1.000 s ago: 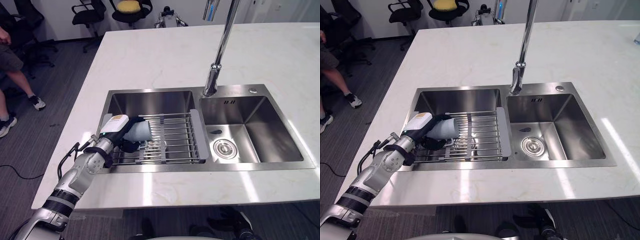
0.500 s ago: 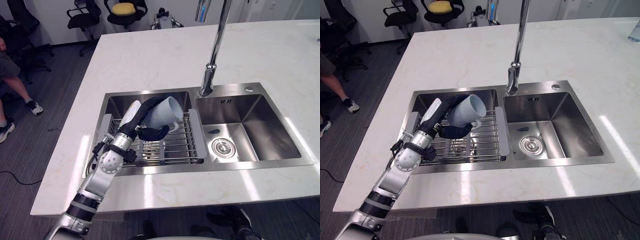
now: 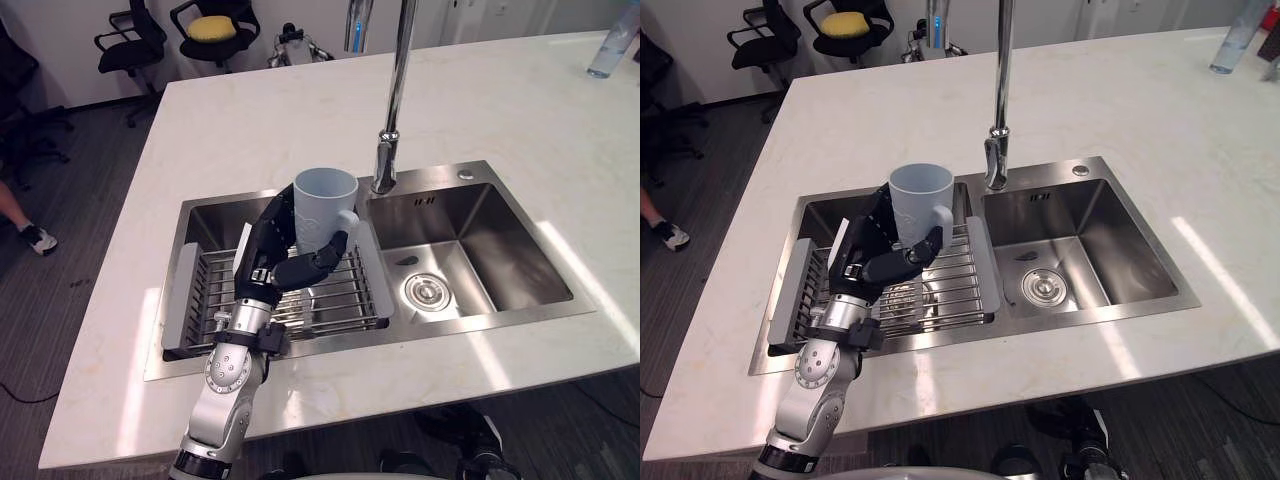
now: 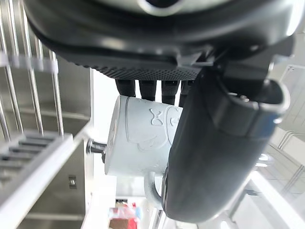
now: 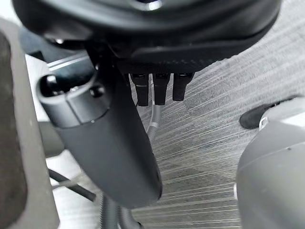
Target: Walk over to the sink, pick up the cup, carry it to the dishwasher, place the cup inside the dishwasher, then close the dishwasher door
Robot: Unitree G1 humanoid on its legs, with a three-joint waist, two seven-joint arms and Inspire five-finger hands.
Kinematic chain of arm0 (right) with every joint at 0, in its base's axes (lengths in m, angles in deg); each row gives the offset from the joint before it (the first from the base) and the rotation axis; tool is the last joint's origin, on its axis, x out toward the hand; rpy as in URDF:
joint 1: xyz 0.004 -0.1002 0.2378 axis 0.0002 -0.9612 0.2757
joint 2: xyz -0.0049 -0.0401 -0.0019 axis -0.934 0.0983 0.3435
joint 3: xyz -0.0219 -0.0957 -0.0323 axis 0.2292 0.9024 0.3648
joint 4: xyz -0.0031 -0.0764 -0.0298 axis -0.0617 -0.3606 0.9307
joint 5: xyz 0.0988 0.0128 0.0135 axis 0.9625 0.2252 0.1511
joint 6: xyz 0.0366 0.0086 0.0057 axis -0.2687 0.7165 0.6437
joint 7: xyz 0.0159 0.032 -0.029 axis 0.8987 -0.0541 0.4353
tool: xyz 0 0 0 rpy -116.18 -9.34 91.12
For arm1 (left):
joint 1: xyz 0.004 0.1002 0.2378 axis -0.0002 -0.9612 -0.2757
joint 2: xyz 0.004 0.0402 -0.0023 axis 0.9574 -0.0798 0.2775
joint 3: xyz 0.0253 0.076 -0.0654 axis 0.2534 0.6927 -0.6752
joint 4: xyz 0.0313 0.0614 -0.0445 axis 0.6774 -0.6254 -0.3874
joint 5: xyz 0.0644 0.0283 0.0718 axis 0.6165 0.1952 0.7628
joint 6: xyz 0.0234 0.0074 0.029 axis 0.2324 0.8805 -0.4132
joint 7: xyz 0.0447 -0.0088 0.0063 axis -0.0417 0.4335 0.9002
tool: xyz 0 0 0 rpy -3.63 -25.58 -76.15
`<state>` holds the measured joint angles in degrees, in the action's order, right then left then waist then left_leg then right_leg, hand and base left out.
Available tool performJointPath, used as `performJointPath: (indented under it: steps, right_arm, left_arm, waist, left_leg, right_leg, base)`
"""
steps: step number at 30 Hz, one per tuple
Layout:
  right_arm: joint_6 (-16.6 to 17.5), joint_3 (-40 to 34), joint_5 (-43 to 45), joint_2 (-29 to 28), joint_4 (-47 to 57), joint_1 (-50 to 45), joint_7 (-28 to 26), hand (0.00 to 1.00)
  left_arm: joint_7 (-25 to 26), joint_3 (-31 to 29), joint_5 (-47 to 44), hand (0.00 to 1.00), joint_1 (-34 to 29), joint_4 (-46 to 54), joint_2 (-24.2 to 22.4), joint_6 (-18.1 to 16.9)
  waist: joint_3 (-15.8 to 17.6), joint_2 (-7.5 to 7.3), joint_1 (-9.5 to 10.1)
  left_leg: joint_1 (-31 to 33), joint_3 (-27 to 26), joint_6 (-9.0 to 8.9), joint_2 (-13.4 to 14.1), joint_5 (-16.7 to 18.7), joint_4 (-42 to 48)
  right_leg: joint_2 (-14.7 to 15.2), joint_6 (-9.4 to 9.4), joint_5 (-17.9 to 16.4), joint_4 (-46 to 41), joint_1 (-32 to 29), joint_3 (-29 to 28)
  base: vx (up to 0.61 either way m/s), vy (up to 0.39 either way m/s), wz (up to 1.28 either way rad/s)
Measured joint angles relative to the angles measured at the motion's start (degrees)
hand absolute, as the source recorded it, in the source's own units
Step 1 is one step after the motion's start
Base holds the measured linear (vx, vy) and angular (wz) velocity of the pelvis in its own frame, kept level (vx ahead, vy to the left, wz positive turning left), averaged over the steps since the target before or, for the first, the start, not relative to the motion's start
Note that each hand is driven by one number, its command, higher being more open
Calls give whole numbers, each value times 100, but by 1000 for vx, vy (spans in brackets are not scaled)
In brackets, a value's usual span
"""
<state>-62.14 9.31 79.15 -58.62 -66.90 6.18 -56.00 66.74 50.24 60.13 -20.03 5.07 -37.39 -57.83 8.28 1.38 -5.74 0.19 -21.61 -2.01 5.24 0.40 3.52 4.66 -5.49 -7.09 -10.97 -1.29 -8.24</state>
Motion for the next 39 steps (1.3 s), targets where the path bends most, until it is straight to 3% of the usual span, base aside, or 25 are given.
performJointPath:
  steps: [2, 3, 4, 5, 7, 8, 9, 11, 12, 13, 16, 18, 19, 20, 21, 23, 24, 25, 26, 27, 30, 36, 39]
  right_arm:
    - [-1, 1, 0, -82, 102, 13, 39, 90]
    - [0, 30, -1, -176, 144, 99, 86, 90]
    - [0, 33, -1, -191, 156, 103, 97, 90]
    - [3, 25, -1, -224, 204, 109, 138, 90]
    - [5, 34, -2, -246, 243, 91, 161, 90]
    - [3, 39, -2, -246, 239, -23, 147, 90]
    - [2, 79, -2, -246, 238, -58, 149, 90]
    - [1, 159, -2, -226, 236, -43, 161, 90]
    - [-4, 175, -2, -197, 234, 11, 165, 90]
    - [-5, 213, -1, -122, 239, 150, 183, 90]
    - [-4, 215, 0, -72, 228, 339, 240, 90]
    - [21, 197, 0, -61, 243, 345, 304, 90]
    - [51, 158, -2, -59, 320, 305, 368, 90]
    - [67, 132, -6, -4, 340, 346, 401, 90]
    - [64, 104, -11, 43, 383, 343, 421, 90]
    - [67, 91, -18, 57, 535, 198, 437, 90]
    - [71, 95, -36, 56, 535, 202, 479, 90]
    - [71, 95, -44, 55, 534, 205, 494, 90]
    - [71, 91, -58, 65, 530, 208, 525, 90]
    - [55, 108, -72, 13, 373, 276, 526, 90]
    - [49, 156, -115, -133, 282, 213, 492, 90]
    - [50, 154, -204, -142, 247, 68, 494, 90]
    - [48, 217, -295, -127, 88, 76, 513, 90]
  left_arm:
    - [6, 4, 1, 30, 5, 157, -8, -12]
    - [10, 4, 3, 30, 41, 269, -28, -61]
    - [11, 4, 3, 30, 50, 269, -32, -67]
    - [25, 1, 2, 30, 56, 267, -107, -71]
    - [106, -46, 1, 30, 9, 231, -145, -84]
    - [136, -116, 0, 30, -203, 230, -167, -92]
    - [173, -176, 0, 30, -347, 243, -165, -122]
    - [218, -242, 2, 30, -431, 249, -178, -129]
    - [242, -256, 2, 30, -453, 248, -195, -123]
    - [240, -236, 3, 30, -509, 247, -229, -118]
    - [241, -218, 2, 30, -541, 205, -237, -78]
    - [241, -220, 0, 30, -632, 186, -214, -71]
    - [236, -218, -3, 30, -623, 226, -206, -77]
    - [235, -168, -60, 30, -620, 249, -265, -86]
    - [232, -122, -67, 30, -616, 245, -263, -84]
    - [152, 75, -69, 30, -617, 235, -247, -87]
    - [115, 158, -70, 30, -609, 173, -261, -93]
    - [109, 171, -70, 30, -602, 150, -264, -93]
    - [106, 225, -69, 30, -539, 22, -279, -99]
    - [110, 198, -67, 30, -402, -253, -266, -99]
    - [182, 138, -63, 30, -409, -689, -81, -41]
    - [190, 58, -59, 30, -443, -678, -58, 23]
    - [170, 85, -59, 30, -451, -665, -67, 29]
  waist:
    - [32, -41, 21]
    - [121, -157, 67]
    - [138, -177, 83]
    - [169, -179, 163]
    - [227, -193, 256]
    - [189, -192, 346]
    - [127, -206, 399]
    - [73, -275, 523]
    - [58, -247, 577]
    - [13, -140, 647]
    - [56, -103, 596]
    - [76, -93, 545]
    - [107, -219, 499]
    - [147, -141, 481]
    - [148, -141, 469]
    - [138, -148, 437]
    - [17, -89, 325]
    - [-13, -62, 294]
    - [-115, 75, 242]
    - [-161, 98, 215]
    - [-166, 16, 214]
    - [-201, -8, 268]
    - [-212, -56, 292]
  left_leg:
    - [193, -17, 8, 101, 101, 274]
    - [379, -3, 45, 197, 234, 641]
    - [401, 2, 58, 208, 245, 683]
    - [490, 22, 124, 314, 286, 735]
    - [554, 99, 210, 329, 331, 879]
    - [554, 187, 228, 270, 321, 927]
    - [700, 301, 235, 234, 315, 1059]
    - [1020, 391, 182, 175, 264, 1294]
    - [1174, 416, 127, 189, 173, 1367]
    - [1490, 518, 95, 262, -22, 1362]
    - [1745, 869, -6, 448, -357, 1369]
    - [1712, 1150, -75, 471, -836, 1140]
    - [1703, 1214, 9, 449, -813, 1150]
    - [1785, 1128, 100, 559, -129, 1998]
    - [1750, 1090, 121, 574, 172, 2413]
    - [1313, 1087, -26, 600, 862, 3108]
    - [943, 1080, -175, 590, 1093, 2880]
    - [849, 1074, -217, 576, 1118, 2741]
    - [411, 1033, -302, 537, 1158, 1775]
    - [162, 1001, -408, 408, 879, 830]
    - [113, 1026, -327, 252, 749, 673]
    - [223, 1286, -106, -31, 612, 613]
    - [427, 1752, -34, -229, 440, 579]
  right_leg:
    - [-42, -63, 37, -141, -157, 8]
    - [-50, -79, 49, -406, -315, 165]
    - [-52, -93, 57, -441, -341, 191]
    - [-78, -221, 66, -467, -353, 220]
    - [-6, -197, -462, -1821, -614, 285]
    - [121, -346, -726, -2775, -538, 276]
    - [164, -352, -743, -2998, -387, 190]
    - [185, -311, -865, -2532, -182, 98]
    - [169, -302, -978, -2306, -169, 100]
    - [81, -174, -1128, -1793, -145, 223]
    - [-166, 68, -1281, -1300, 75, 495]
    - [-318, 183, -1229, -1278, 155, 645]
    - [-260, 443, -1248, -1178, 151, 890]
    - [-294, 538, -1222, -1154, 115, 1043]
    - [-273, 556, -1208, -1190, 92, 1101]
    - [-205, 570, -1081, -1176, 7, 1215]
    - [-181, 515, -906, -1022, -168, 1307]
    - [-181, 485, -868, -973, -193, 1330]
    - [-215, 419, -670, -776, -334, 1396]
    - [-163, 356, -437, -582, -448, 1434]
    - [-40, 228, -194, -302, -307, 1450]
    - [168, 84, 45, -13, -133, 1679]
    - [329, 47, 70, 17, -20, 2197]
  base:
    - [-72, -21, -10]
    - [-82, -8, -5]
    - [-123, -6, 0]
    - [-137, -20, 10]
    - [-163, -42, 24]
    - [-122, -102, 42]
    - [-95, -94, 40]
    - [-74, -129, 29]
    - [-156, -194, 26]
    - [-147, -155, 29]
    - [-206, -192, 42]
    - [-347, -242, 60]
    - [-273, -188, 60]
    - [-261, -157, 51]
    - [-274, -107, 41]
    - [-289, -20, 38]
    - [-235, 36, 32]
    - [-182, 79, 41]
    - [-150, 121, 32]
    - [-139, 151, 25]
    - [-109, 136, 9]
    - [-94, 97, 26]
    - [-98, 44, 94]
